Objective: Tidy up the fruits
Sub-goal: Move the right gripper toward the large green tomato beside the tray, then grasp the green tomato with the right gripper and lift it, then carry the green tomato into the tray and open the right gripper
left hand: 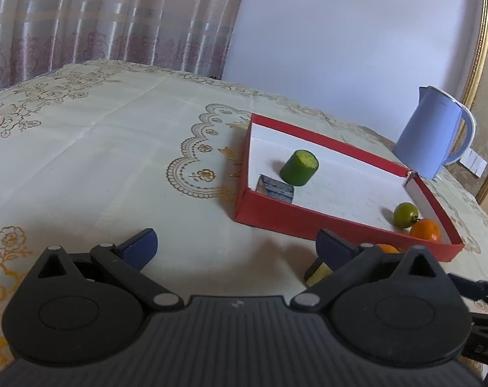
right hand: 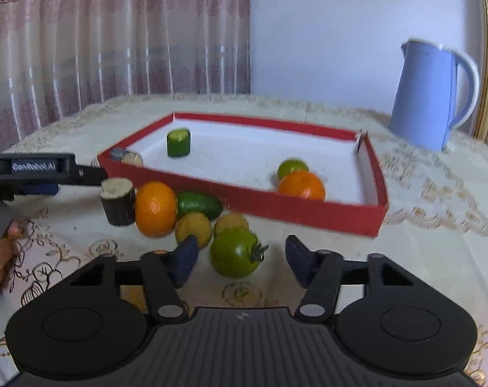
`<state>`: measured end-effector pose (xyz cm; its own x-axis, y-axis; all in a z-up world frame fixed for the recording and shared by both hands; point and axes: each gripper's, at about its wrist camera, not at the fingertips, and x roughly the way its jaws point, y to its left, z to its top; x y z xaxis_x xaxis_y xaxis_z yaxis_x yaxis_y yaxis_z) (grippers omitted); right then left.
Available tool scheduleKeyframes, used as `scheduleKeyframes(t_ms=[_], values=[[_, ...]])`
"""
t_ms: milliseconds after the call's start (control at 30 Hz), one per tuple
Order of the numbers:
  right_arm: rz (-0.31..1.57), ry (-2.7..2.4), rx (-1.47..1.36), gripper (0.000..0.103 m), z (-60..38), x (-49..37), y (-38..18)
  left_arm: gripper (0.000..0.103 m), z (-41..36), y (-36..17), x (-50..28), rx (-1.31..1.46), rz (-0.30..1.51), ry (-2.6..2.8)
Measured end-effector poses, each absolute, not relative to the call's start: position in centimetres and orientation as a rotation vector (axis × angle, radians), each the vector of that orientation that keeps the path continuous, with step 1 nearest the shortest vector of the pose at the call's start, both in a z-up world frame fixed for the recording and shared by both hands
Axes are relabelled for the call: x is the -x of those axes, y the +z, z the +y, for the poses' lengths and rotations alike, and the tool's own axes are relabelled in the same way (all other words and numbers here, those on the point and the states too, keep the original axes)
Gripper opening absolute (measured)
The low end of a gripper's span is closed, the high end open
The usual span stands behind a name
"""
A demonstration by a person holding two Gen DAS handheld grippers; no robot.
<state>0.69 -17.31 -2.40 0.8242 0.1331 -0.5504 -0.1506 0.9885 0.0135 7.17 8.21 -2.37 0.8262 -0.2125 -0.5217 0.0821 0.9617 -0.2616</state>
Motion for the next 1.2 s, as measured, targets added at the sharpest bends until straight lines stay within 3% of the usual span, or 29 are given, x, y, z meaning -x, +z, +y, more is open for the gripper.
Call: scheduleKeyframes(t_ms=[233, 800, 1200], values=[[0.604, 0.168, -0.032, 0.037, -18.2, -1.0, -2.6, 0.103, 8.2, -2.3, -7.2, 0.234, 0.579, -0.164], [0.503, 0.056, -0.039, 0.034, -19.9, 0.1, -0.7, 0.103, 8.1, -2.3, -7.2, 0.231, 0.58, -0.165], [0.463, -0.041, -0.005, 0.034, -21.9, -4.8, 1.0, 0.103, 8.1, -2.3, -7.2, 0.231, 0.582, -0.165]])
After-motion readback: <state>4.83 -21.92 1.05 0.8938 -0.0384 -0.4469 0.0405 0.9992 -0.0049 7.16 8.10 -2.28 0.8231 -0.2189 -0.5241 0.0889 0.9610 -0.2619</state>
